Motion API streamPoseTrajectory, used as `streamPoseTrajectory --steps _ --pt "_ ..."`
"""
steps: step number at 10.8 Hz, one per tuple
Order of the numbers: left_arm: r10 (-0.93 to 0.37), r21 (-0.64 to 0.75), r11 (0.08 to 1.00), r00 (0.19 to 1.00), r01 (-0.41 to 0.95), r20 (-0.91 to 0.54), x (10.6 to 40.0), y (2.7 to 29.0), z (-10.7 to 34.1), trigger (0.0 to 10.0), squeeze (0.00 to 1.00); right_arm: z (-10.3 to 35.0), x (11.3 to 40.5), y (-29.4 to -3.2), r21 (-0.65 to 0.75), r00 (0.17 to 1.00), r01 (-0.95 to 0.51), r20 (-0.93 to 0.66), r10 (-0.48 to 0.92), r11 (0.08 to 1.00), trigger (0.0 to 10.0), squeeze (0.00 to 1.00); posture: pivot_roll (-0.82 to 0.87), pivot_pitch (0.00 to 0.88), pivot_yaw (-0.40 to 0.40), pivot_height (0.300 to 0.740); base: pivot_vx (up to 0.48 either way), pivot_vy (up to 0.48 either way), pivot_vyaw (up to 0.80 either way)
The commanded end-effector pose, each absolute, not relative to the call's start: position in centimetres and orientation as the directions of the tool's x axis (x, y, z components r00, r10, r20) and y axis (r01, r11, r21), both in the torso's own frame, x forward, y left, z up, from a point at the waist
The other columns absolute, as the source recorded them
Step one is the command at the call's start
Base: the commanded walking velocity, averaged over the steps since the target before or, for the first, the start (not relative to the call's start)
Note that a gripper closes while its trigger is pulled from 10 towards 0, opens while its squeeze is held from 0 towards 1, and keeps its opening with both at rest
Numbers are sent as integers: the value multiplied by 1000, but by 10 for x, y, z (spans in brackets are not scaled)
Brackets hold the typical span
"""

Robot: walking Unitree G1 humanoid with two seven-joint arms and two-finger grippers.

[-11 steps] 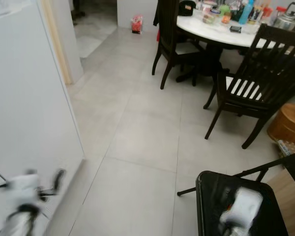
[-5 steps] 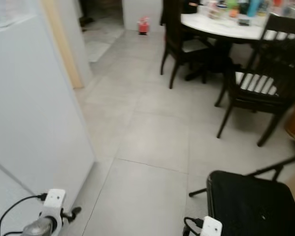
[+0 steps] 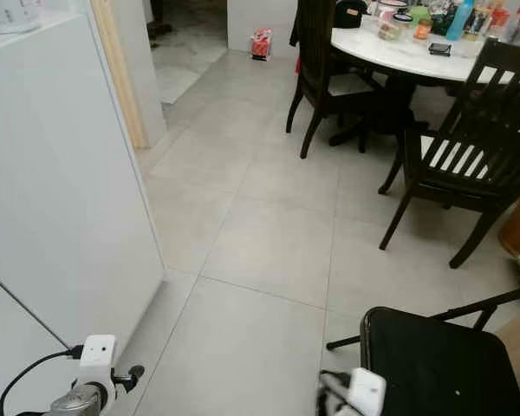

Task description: Restocking fridge

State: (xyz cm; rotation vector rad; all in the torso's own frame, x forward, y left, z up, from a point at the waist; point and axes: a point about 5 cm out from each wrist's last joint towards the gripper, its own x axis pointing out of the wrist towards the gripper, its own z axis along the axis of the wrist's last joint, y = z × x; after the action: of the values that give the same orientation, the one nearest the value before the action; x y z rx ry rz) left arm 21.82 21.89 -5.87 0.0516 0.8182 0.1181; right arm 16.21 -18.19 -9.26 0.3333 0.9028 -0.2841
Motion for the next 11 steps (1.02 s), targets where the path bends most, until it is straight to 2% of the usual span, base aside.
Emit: streamPoseTrajectory --steps 1,2,7,11 --pt "122 84 992 656 -90 -745 214 213 -63 10000 0 -89 170 -183 189 603 406 -790 -107 894 10000 0 72 0 -104 740 0 0 0" --pt "116 70 993 658 -95 -744 215 210 -63 10000 0 -85 180 -179 201 624 398 -774 -103 895 10000 0 70 0 -99 740 0 0 0" --pt "102 63 995 657 -83 -747 213 203 -65 10000 0 -86 173 -192 151 625 367 -770 -123 918 10000 0 75 0 -99 740 0 0 0" --pt "98 63 995 663 -77 -742 215 202 -64 10000 0 -88 169 -191 158 620 357 -777 -107 921 10000 0 86 0 -106 740 0 0 766"
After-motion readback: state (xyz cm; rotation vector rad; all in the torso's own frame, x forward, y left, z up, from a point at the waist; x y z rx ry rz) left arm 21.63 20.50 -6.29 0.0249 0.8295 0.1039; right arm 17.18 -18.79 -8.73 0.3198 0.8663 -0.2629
